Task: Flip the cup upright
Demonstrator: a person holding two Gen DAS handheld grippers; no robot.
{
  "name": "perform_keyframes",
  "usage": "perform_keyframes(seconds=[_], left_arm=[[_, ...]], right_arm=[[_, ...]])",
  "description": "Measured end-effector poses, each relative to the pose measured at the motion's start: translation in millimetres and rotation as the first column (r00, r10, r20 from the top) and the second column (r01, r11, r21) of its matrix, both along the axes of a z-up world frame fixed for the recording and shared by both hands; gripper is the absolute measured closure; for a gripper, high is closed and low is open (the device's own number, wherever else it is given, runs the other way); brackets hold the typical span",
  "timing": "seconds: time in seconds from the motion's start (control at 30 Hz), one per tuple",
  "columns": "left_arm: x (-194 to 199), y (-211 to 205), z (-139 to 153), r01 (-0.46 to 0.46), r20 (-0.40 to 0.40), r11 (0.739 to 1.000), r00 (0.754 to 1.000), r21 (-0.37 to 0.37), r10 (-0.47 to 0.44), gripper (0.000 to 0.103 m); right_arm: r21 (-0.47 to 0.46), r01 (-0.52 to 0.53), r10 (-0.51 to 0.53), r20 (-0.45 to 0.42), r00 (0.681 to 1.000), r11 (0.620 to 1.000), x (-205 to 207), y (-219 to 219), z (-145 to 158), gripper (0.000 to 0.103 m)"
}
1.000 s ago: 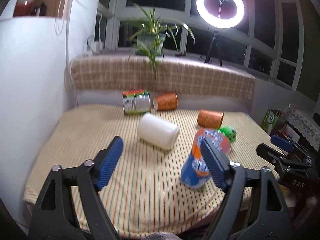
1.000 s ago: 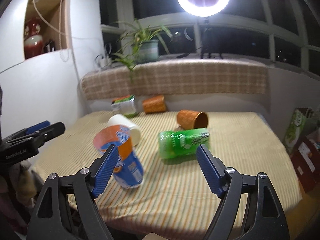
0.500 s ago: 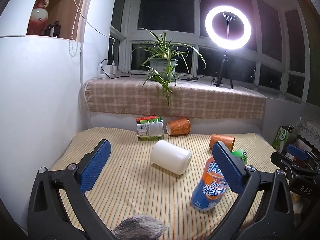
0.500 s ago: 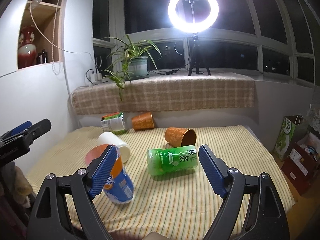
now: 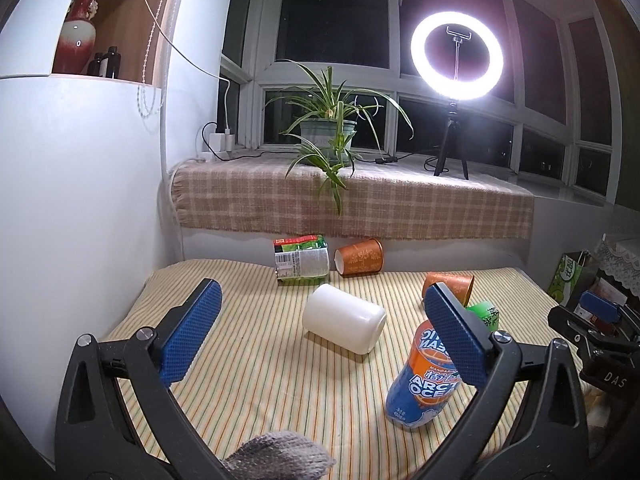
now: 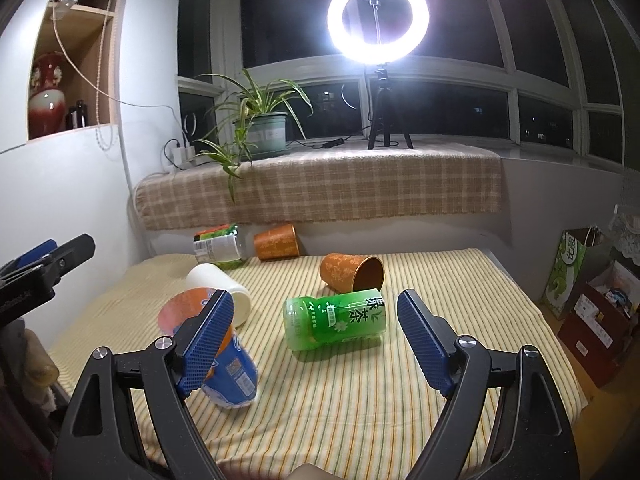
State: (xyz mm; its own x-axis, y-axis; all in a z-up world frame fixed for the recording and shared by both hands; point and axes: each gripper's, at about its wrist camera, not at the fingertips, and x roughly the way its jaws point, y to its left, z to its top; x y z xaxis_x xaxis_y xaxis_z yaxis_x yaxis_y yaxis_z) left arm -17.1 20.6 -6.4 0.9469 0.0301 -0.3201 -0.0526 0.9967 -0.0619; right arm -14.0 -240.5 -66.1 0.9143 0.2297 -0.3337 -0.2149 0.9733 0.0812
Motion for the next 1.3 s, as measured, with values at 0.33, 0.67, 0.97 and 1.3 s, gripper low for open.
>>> perform_keyframes(seconds=[0.33, 0.67, 0.97, 1.3], left_arm=[[0.4, -0.3, 0.9, -0.001, -0.001, 1.000, 1.000, -0.002, 0.001, 0.000], [0.9, -0.7, 0.7, -0.001, 0.001, 1.000, 1.000, -0.001, 0.001, 0.000], [0.7, -0.9, 0.7, -0.001, 0.000, 1.000, 1.000, 0.000, 0.001, 0.000], [2.3, -1.1, 0.0, -0.001, -0.003, 1.000, 1.000, 0.002, 0.001, 0.000]], right_arm=[[0.001, -0.005, 0.005, -0.020, 1.000, 1.000, -0.5, 0.2, -4.2, 0.019], [0.008, 0.001, -0.001, -0.023, 1.000, 1.000, 1.3, -1.5, -4.1, 0.019], [0.025, -0.001, 0.002, -0.038, 0.999, 1.000, 3.8, -4.6, -5.6, 0.019], [0.031, -0.003, 0.005, -0.048, 0.999, 1.000, 5.6, -4.7, -7.8, 0.019]])
